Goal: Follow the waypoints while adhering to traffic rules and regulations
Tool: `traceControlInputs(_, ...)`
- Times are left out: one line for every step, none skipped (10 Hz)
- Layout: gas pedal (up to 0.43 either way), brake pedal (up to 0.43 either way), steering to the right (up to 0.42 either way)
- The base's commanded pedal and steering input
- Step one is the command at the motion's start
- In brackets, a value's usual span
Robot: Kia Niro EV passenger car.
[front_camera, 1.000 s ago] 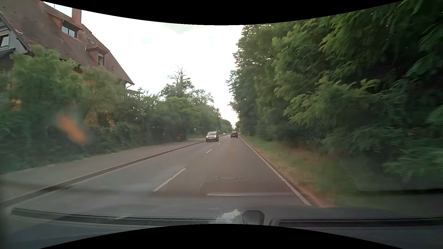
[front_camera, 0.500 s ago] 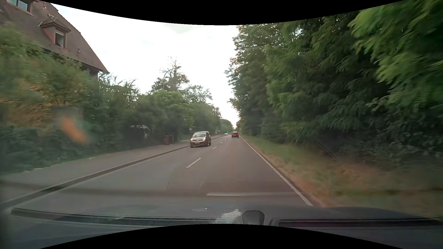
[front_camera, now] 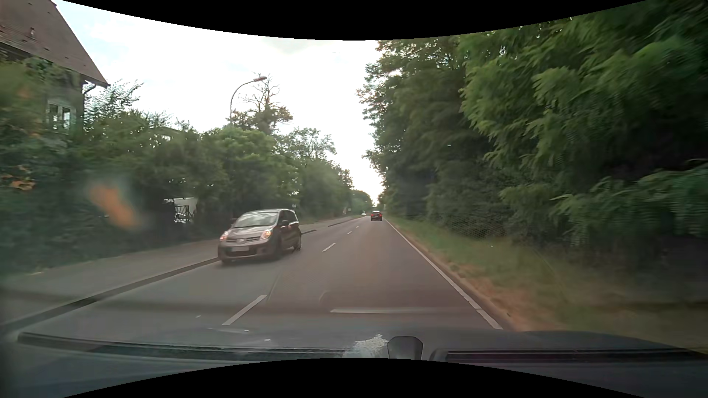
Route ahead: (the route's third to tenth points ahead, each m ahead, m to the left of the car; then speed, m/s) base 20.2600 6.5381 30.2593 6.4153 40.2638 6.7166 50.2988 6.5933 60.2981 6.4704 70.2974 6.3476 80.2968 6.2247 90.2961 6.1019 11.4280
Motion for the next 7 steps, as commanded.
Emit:
traceControlInputs(0.059, 0.0, -0.002)
traceControlInputs(0.059, 0.0, -0.002)
traceControlInputs(0.059, 0.0, -0.002)
traceControlInputs(0.059, 0.0, -0.002)
traceControlInputs(0.059, 0.0, -0.002)
traceControlInputs(0.059, 0.0, -0.001)
traceControlInputs(0.059, 0.0, -0.002)
